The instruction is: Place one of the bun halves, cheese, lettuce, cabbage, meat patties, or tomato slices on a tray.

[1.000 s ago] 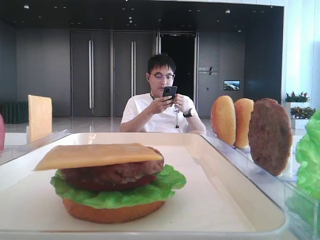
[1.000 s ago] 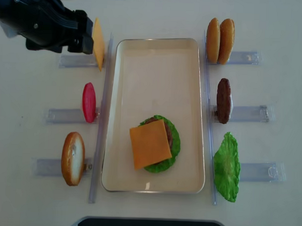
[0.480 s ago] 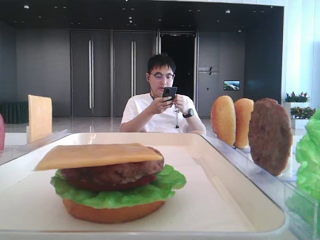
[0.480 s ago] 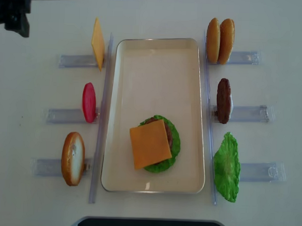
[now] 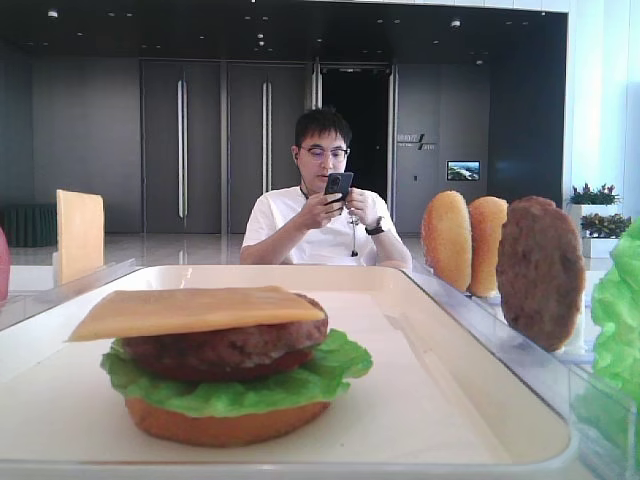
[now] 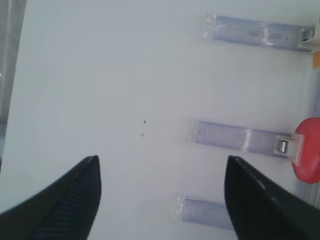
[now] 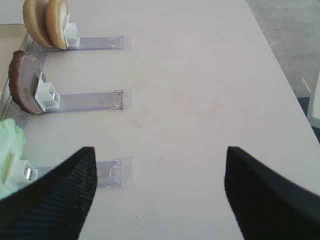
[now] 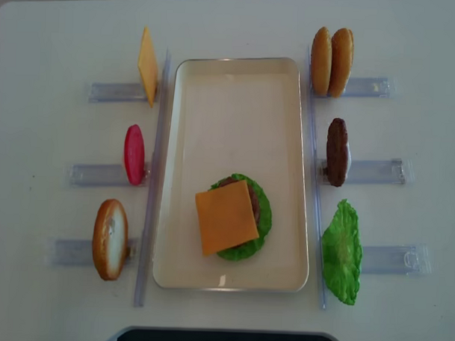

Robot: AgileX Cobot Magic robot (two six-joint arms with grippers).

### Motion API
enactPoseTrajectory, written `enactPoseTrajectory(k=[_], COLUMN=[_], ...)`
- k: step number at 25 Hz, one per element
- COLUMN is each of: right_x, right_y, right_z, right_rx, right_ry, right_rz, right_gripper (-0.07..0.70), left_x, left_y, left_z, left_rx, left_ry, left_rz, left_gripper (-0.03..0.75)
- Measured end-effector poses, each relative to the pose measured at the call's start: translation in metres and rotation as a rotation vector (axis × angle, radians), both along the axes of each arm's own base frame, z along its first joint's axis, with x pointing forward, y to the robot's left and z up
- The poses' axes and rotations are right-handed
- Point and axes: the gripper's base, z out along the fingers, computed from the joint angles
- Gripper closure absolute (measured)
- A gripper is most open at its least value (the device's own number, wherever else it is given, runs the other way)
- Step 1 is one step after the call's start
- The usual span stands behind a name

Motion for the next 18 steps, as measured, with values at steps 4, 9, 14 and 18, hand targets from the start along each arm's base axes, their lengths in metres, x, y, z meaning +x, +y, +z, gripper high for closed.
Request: enactPoseTrajectory(k=[4, 9, 14, 18], right_x=[0.0, 0.0, 0.0, 0.0], right_y=[0.0, 0.0, 0.0, 0.0], right_z=[0.0, 0.0, 0.0, 0.0], right_rx=[0.0, 0.0, 0.0, 0.0], right_ry=[0.0, 0.0, 0.0, 0.0], right_rz=[0.0, 0.0, 0.0, 0.0], right_gripper=[0.097, 0.097, 0.097, 0.097], left_x=[-0.001, -0.02, -0.063, -0.107], left_y=[-0.002, -0.007, -0.016, -0.024], left_z=[0.001, 0.02, 0.053, 0.071], left_rx=[-0.005, -0.004, 0.019, 0.037], left_ry=[-0.001, -0.076, -0.217, -0.333], left_rz=[-0.028, -0.075, -0.117, -0.132], left_gripper=[0.134, 0.134, 0.134, 0.134])
